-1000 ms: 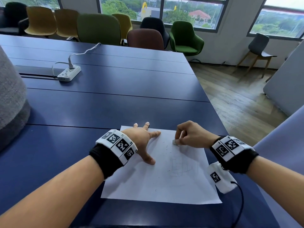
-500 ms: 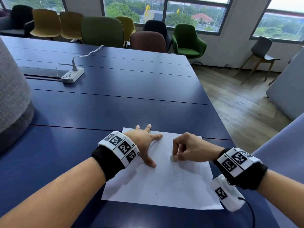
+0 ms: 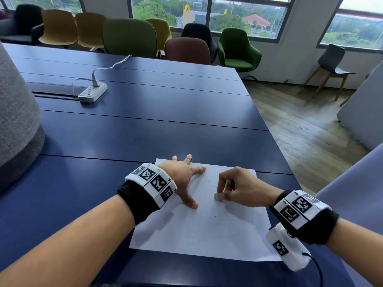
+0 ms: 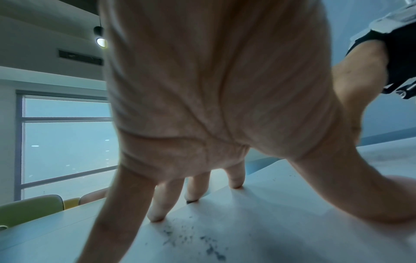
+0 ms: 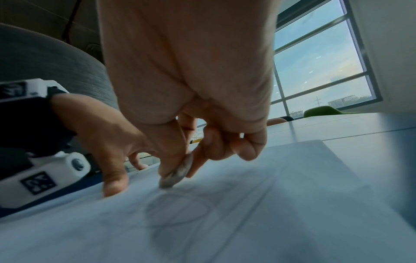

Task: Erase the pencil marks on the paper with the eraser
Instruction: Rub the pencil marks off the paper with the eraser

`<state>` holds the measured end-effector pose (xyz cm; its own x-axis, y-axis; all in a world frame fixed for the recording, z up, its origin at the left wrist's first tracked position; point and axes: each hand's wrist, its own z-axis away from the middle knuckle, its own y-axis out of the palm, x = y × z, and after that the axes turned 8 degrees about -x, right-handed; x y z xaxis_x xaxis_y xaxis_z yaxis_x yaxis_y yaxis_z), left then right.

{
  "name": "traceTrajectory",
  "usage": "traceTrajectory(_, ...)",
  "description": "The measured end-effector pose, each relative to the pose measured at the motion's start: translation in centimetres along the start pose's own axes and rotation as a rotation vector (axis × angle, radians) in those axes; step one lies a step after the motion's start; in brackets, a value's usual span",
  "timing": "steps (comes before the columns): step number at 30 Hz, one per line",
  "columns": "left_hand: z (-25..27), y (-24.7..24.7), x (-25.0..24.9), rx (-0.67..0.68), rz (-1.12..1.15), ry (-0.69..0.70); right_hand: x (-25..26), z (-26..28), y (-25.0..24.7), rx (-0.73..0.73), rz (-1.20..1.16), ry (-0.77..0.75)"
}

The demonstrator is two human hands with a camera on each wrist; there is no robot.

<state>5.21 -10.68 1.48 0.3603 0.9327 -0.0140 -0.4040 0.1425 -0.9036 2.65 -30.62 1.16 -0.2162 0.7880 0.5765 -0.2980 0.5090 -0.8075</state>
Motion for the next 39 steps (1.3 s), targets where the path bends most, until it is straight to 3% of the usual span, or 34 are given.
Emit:
traceTrajectory(3,0.1,0.0,0.0,0.001,0.004,-0.002,0.8,1.0,0.0,0.186,0.049,-0.035)
traceTrajectory(8,0.0,0.1,0.0,0.004,0.006,0.000,0.4,0.6,0.1,0.026,0.013,-0.012)
traceTrajectory(12,0.1,0.0,0.0,0.005,0.009,-0.004,0.9,1.8,0.3,0.247,0.011,-0.072)
traceTrajectory(16,0.0,0.1,0.1,0.005,0.014,0.000,0.5,0.8,0.4,0.024,0.009,-0.022)
traceTrajectory(17,0.0,0.1,0.0,0.004,0.015,0.000,0.3,1.0,0.5,0.022,-0.008,-0.023)
traceTrajectory(21,0.1,0.0,0.1,0.004,0.013,0.002,0.8,2.4,0.8,0.258,-0.040,-0.089)
traceTrajectory(25,0.0,0.0,0.0,0.004,0.004,0.003,0.3,1.6,0.6,0.054,0.001,-0.048)
traceTrajectory(30,0.0,0.1,0.1,0.002,-0.006,-0.003,0.8,3.0,0.5,0.284,-0.019,-0.077)
traceTrajectory(34,0.0,0.1,0.0,0.001,-0.019,-0.002,0.1,2.1,0.3,0.087,0.000,-0.046)
traceTrajectory(39,0.0,-0.1,0.0,0.001,-0.012,-0.005,0.9,3.0,0.4,0.316,0.019,-0.097)
